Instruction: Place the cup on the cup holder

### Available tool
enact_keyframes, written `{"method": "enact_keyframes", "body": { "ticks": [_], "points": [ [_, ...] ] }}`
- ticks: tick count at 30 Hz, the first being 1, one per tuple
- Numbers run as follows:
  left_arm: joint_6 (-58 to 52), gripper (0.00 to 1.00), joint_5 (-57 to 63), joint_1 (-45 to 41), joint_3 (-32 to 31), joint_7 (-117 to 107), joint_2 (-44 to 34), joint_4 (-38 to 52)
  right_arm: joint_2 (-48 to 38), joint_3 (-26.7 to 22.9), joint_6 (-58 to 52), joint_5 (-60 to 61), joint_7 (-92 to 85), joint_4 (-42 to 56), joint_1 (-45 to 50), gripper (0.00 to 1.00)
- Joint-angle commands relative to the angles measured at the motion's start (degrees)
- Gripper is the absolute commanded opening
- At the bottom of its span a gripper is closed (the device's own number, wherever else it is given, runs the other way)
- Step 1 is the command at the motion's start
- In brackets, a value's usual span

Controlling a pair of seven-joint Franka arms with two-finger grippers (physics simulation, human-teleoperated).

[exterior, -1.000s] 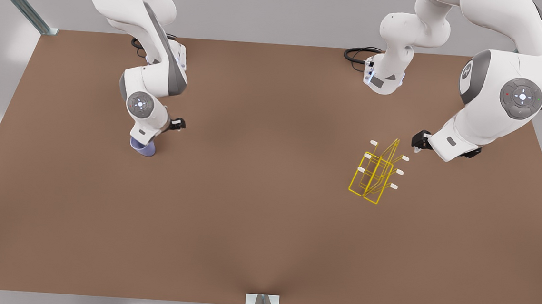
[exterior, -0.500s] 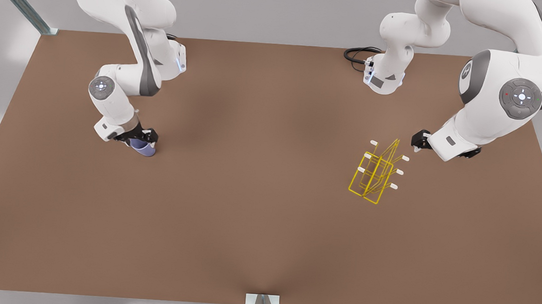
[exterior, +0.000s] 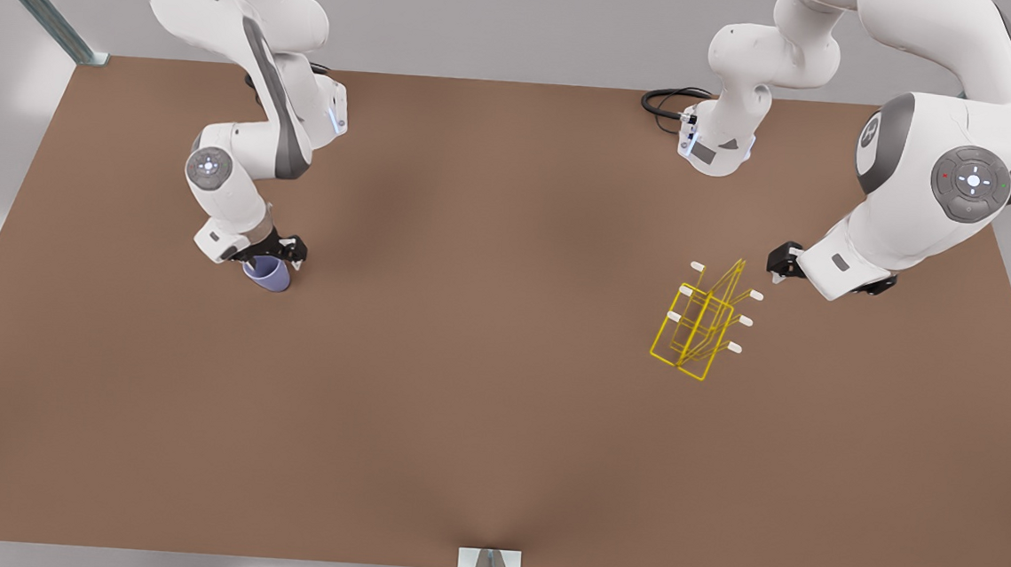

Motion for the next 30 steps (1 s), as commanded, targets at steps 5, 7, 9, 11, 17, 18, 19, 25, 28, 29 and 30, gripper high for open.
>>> {"method": "enact_keyframes", "body": {
  "ticks": [5,7,9,11,17,18,19,25,28,29,30],
  "points": [
    [-0.2,1.00,0.0,0.0,0.0,0.2,-0.1,0.0,1.0,0.0,0.1,-0.2,-1.2,-0.6,0.3,1.00],
    [-0.2,1.00,0.0,-0.1,0.0,0.2,-0.1,0.0,2.0,0.0,0.1,-0.2,-1.1,-0.6,0.3,1.00],
    [-0.2,1.00,0.0,0.0,0.0,0.2,-0.1,-0.1,2.9,0.0,0.5,-0.2,-0.9,-0.6,0.3,1.00],
    [-0.2,1.00,0.0,0.0,0.0,0.2,-0.1,-0.1,3.9,0.0,1.5,-0.2,-0.6,-0.5,0.3,1.00],
    [-0.4,1.00,-0.1,0.0,0.0,0.2,-0.1,-0.2,6.6,0.0,3.0,-0.2,-0.4,-0.3,0.3,1.00],
    [-0.6,1.00,-0.1,0.0,0.0,0.2,-0.1,-0.2,6.6,0.0,3.0,-0.2,-0.4,-0.3,0.3,1.00],
    [-0.6,1.00,-0.1,0.0,0.0,0.2,-0.1,-0.2,7.1,0.0,3.0,-0.2,-0.5,-0.2,0.3,1.00],
    [-0.8,1.00,-0.1,-0.1,0.0,0.2,-0.1,-0.2,7.5,0.0,3.1,-0.2,-0.3,0.1,0.3,0.76],
    [-1.1,1.00,-0.1,-0.1,-0.1,0.2,-0.1,-0.2,7.9,-0.1,3.1,-0.2,-0.3,0.1,0.3,0.72],
    [-1.1,1.00,-0.1,-0.1,-0.1,0.2,-0.1,-0.2,7.9,-0.1,3.0,-0.2,-0.2,0.1,0.2,0.72],
    [-1.1,1.00,-0.1,-0.2,-0.1,0.2,-0.1,-0.2,7.9,-0.1,3.0,-0.2,-0.2,0.1,0.2,0.72]
  ]
}}
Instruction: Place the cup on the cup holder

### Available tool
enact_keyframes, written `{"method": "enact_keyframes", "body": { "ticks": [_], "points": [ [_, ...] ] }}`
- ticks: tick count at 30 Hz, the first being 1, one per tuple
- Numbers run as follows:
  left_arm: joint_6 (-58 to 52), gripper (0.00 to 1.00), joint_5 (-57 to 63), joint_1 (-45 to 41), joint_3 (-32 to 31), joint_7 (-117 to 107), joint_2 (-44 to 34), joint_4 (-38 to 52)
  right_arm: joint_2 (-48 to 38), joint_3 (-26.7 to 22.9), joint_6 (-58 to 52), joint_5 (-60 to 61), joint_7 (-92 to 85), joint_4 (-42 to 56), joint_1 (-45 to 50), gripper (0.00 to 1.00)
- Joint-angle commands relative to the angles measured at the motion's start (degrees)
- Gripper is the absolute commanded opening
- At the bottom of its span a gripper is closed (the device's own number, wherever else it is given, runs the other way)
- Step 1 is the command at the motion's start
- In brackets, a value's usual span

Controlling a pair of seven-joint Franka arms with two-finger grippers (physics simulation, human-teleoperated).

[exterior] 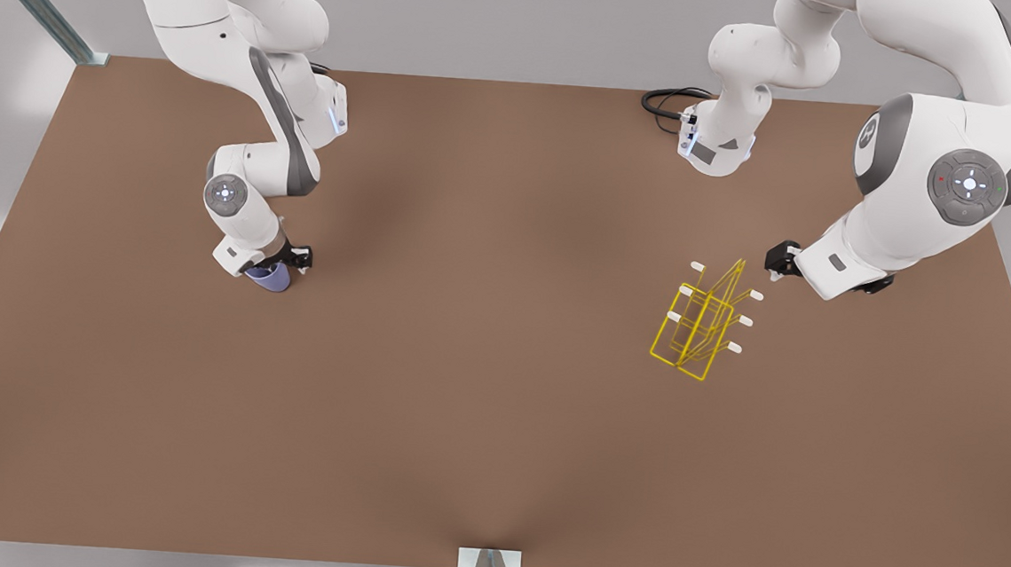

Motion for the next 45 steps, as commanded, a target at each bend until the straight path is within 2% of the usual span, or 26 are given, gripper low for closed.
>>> {"method": "enact_keyframes", "body": {
  "ticks": [1,3,6,7,9,10,11,20,22,26,29,30,31,32,35,37,39,45],
  "points": [
    [-0.2,1.00,0.0,-0.1,0.0,0.0,-0.1,0.0,0.0,0.0,0.1,0.1,-0.2,0.0,-0.5,0.72],
    [-0.2,1.00,0.0,-0.1,0.0,0.0,-0.1,0.0,0.1,0.0,0.0,0.1,-0.2,0.0,-0.6,0.72],
    [-0.3,1.00,0.0,-0.1,-0.4,0.0,-0.1,0.0,0.5,0.0,0.0,0.0,-0.2,0.1,-1.4,0.65],
    [-0.3,1.00,0.0,-0.1,-0.4,0.0,-0.1,0.0,0.7,0.0,0.0,-0.4,-0.2,0.2,-1.4,0.51],
    [-0.6,1.00,0.0,-0.1,-0.4,0.0,-0.1,0.0,0.9,0.0,0.0,-0.5,-0.3,0.2,-1.7,0.32],
    [-0.7,1.00,0.0,-0.1,-0.4,0.0,-0.1,0.0,1.0,0.0,-0.1,-0.6,-0.9,0.2,-1.9,0.24],
    [-0.7,1.00,0.0,-0.1,-0.4,0.0,-0.1,0.0,1.0,0.0,-0.3,-1.0,-0.9,0.2,-1.9,0.21],
    [-0.8,1.00,0.0,-2.1,-0.3,0.0,-0.1,0.0,0.8,0.4,-15.0,-2.4,-1.5,9.9,-1.2,0.21],
    [-0.8,1.00,0.0,-2.1,-0.3,0.0,-0.1,0.0,0.8,2.3,-21.0,-2.3,0.6,14.0,-1.0,0.21],
    [-0.8,1.00,0.1,-2.1,-0.3,0.0,-0.1,0.0,1.5,11.2,-25.0,1.2,5.3,21.6,-0.9,0.21],
    [-0.8,1.00,0.1,-2.0,-0.3,0.0,0.0,0.0,8.0,15.6,-31.0,4.9,4.3,32.8,0.4,0.21],
    [-0.8,1.00,0.1,-2.0,-0.3,0.0,0.0,0.0,10.5,15.7,-34.5,6.2,4.3,37.7,1.5,0.21],
    [-0.8,1.00,0.1,-2.0,-0.3,0.0,0.0,0.0,15.4,15.7,-41.4,10.2,4.4,47.1,3.7,0.21],
    [-0.8,1.00,0.1,-2.0,-0.3,0.0,0.0,0.0,18.3,15.6,-43.3,15.3,4.8,52.2,5.8,0.21],
    [-0.8,1.00,0.1,-2.0,-0.2,0.0,0.0,0.0,26.1,15.7,-46.0,25.9,4.1,60.7,8.4,0.21],
    [-0.8,1.00,0.1,-2.0,-0.2,0.0,0.1,0.0,30.8,15.7,-46.5,36.2,-1.4,64.7,9.6,0.21],
    [-0.8,1.00,0.1,-2.0,-0.2,0.0,0.4,0.0,40.5,15.7,-52.8,42.4,-8.4,76.3,11.7,0.21],
    [-0.9,1.00,0.1,-2.0,-0.1,0.0,0.5,-0.1,61.2,15.5,-55.0,68.4,-28.4,94.8,18.7,0.21]
  ]
}}
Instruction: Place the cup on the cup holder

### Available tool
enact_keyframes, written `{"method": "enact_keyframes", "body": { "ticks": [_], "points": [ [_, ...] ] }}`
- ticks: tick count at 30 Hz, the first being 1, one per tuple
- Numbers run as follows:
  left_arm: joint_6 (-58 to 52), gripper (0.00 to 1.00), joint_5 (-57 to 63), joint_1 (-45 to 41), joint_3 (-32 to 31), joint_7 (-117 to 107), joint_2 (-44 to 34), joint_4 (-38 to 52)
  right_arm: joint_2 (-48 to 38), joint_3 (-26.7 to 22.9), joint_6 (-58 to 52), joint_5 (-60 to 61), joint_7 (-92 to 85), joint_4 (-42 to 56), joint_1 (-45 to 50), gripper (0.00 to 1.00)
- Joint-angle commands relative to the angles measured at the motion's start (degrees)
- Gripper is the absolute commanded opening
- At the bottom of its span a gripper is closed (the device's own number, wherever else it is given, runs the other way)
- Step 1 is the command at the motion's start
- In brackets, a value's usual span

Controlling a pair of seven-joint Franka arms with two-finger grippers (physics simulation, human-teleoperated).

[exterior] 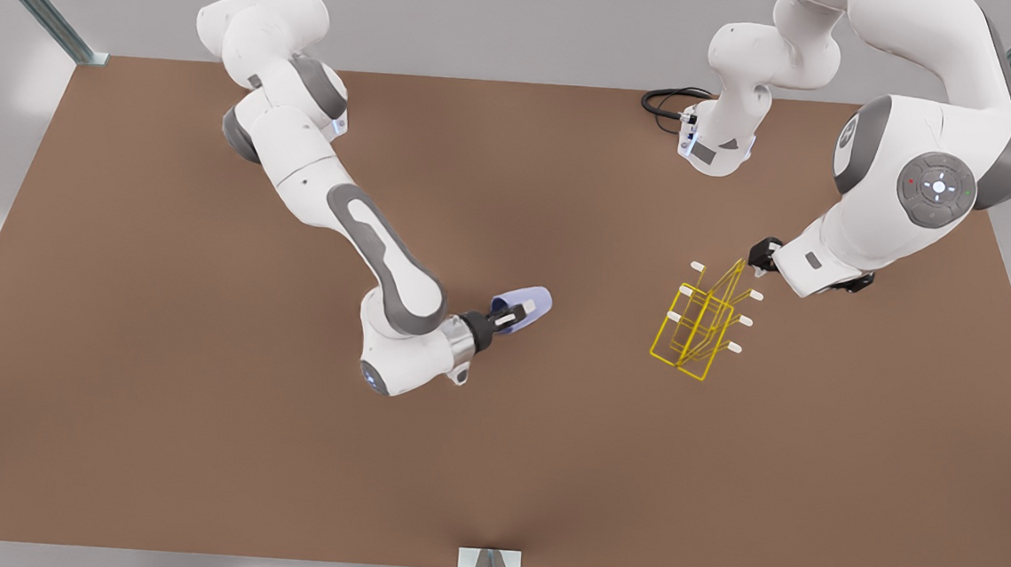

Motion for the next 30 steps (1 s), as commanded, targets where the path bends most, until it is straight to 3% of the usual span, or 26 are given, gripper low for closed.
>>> {"method": "enact_keyframes", "body": {
  "ticks": [1,4,12,15,19,26,28,29,30],
  "points": [
    [-0.3,1.00,0.0,0.0,0.0,0.0,-0.1,0.1,3.6,0.0,-4.7,14.3,-24.5,2.8,2.1,0.21],
    [-0.4,1.00,0.0,0.0,0.0,-0.1,-0.1,0.1,8.7,-0.1,-4.1,20.5,-32.4,5.3,5.7,0.21],
    [-0.3,1.00,0.0,-0.1,0.0,-0.1,-0.1,0.0,10.7,-0.8,-2.2,20.9,-39.7,5.1,7.9,0.21],
    [-0.3,1.00,0.0,-0.1,0.0,-0.1,-0.1,0.0,10.7,-3.0,-0.6,20.8,-46.5,5.1,9.1,0.21],
    [-0.3,1.00,0.0,-0.1,0.0,-0.1,-0.1,0.1,10.5,-10.8,1.7,20.8,-55.9,5.2,12.8,0.21],
    [-0.2,1.00,0.0,-0.1,0.0,-0.1,0.4,0.1,10.3,-12.0,1.9,20.8,-56.4,5.2,13.0,0.21],
    [-0.1,1.00,0.0,-0.1,0.0,-0.1,0.5,0.1,10.3,-12.1,1.9,20.8,-55.9,5.2,13.1,0.63],
    [-0.1,1.00,0.0,-0.1,0.0,-0.1,0.5,0.1,10.1,-12.7,1.9,20.8,-55.8,5.1,13.2,0.95],
    [-0.1,1.00,0.0,-0.1,0.0,-0.1,0.5,0.1,10.0,-12.8,1.9,20.8,-55.3,5.1,13.1,1.00]
  ]
}}
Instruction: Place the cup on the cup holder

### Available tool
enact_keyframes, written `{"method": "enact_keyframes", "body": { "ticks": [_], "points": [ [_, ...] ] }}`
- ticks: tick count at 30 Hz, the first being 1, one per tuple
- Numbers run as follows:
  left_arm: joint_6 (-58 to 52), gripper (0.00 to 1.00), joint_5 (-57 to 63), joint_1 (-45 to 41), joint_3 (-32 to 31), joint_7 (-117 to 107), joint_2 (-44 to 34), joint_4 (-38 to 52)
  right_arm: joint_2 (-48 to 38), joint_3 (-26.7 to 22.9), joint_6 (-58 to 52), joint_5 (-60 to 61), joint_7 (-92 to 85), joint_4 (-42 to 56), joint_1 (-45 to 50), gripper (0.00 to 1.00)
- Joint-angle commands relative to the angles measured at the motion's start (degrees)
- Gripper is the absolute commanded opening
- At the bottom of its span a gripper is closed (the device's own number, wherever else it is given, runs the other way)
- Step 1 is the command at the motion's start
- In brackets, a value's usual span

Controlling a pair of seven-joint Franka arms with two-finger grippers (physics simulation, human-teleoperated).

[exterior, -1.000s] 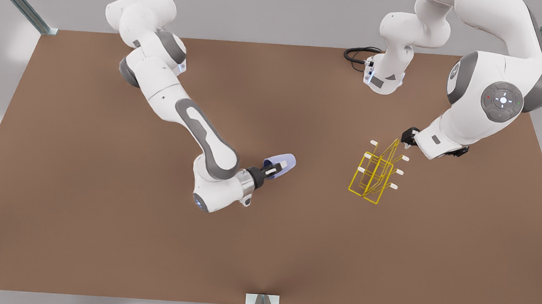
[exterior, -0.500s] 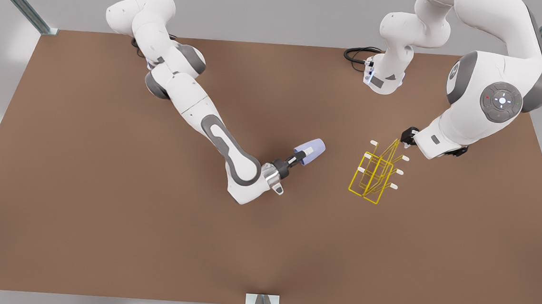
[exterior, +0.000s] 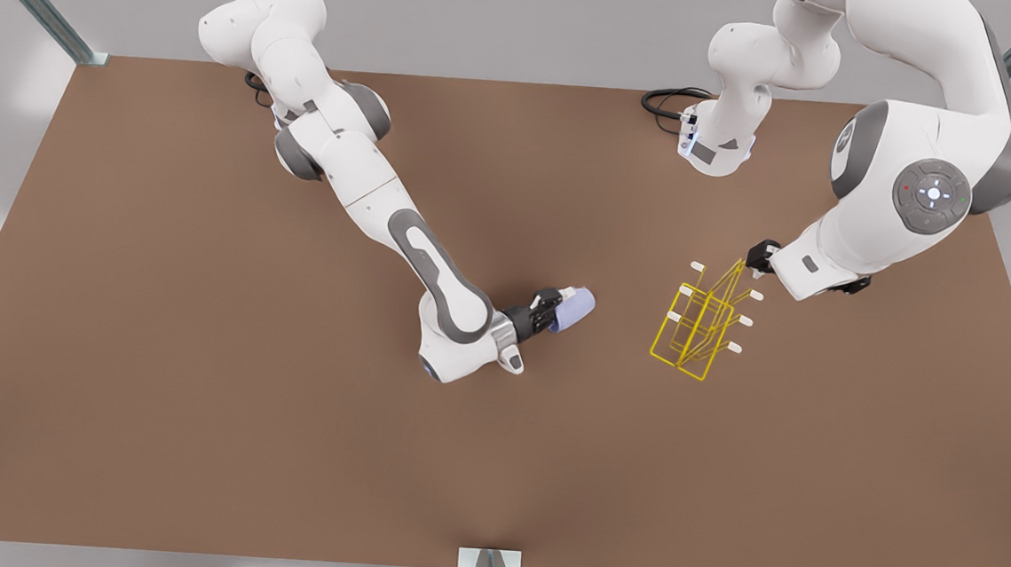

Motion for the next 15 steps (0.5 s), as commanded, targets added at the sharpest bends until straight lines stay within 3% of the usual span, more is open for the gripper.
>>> {"method": "enact_keyframes", "body": {
  "ticks": [1,11,15],
  "points": [
    [0.0,1.00,0.0,0.0,0.0,0.0,0.0,0.0,-0.2,-0.2,0.4,-0.1,-14.1,-0.1,0.0,1.00],
    [0.1,1.00,0.0,-0.1,-0.1,-0.1,0.0,0.0,-0.5,-1.8,-0.5,-0.7,-14.9,-0.6,-2.3,1.00],
    [0.1,1.00,0.0,-0.1,0.0,-0.1,0.0,0.0,-3.6,-1.7,-4.7,-8.7,-14.3,-1.0,-7.4,1.00]
  ]
}}
